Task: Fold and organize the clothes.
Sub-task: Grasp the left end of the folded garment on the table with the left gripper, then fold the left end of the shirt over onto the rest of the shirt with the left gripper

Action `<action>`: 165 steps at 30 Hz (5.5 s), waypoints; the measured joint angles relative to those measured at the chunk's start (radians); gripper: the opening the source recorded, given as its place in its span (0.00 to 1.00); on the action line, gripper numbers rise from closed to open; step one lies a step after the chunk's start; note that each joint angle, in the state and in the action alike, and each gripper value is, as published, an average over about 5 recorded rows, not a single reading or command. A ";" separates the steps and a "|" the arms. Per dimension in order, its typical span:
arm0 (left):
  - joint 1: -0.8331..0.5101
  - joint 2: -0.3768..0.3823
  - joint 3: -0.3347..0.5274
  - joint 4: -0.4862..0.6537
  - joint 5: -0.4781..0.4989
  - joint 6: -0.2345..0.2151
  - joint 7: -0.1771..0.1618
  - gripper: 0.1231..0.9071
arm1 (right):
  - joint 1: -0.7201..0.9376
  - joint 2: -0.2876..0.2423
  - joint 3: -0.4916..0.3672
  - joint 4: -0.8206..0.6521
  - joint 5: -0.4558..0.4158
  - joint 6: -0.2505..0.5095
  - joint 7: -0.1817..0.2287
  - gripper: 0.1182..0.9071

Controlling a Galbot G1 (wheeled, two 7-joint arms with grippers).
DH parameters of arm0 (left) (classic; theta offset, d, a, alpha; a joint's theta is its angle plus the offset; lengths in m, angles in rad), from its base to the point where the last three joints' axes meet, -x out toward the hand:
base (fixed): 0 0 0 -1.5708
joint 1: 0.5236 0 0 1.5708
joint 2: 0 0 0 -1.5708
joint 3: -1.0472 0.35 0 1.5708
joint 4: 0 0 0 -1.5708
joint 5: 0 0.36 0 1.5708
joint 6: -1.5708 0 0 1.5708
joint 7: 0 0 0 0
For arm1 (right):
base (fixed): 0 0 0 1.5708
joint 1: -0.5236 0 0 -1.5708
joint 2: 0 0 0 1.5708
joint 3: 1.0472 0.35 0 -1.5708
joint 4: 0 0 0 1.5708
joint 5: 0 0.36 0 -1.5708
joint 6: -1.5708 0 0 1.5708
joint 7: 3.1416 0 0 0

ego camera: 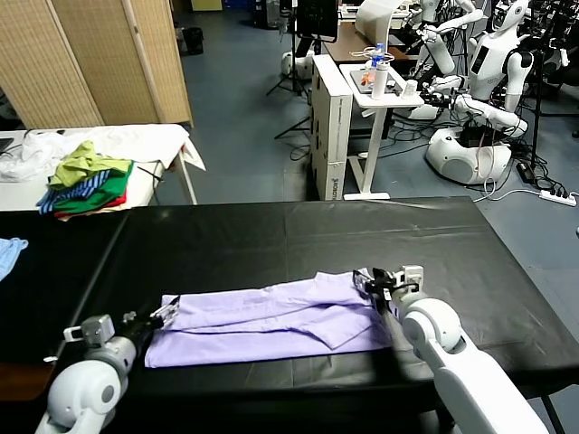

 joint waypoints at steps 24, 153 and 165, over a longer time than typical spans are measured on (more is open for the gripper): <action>-0.056 -0.002 0.036 0.055 0.095 -0.044 0.035 0.03 | -0.069 0.028 0.059 0.078 -0.013 -0.005 0.033 0.38; 0.047 -0.274 0.336 -0.255 0.197 -0.069 -0.013 0.07 | -0.639 0.043 0.418 0.454 -0.122 0.094 -0.061 1.00; 0.060 -0.322 0.384 -0.224 0.268 -0.087 -0.004 0.10 | -0.604 0.006 0.377 0.450 -0.126 0.094 -0.080 1.00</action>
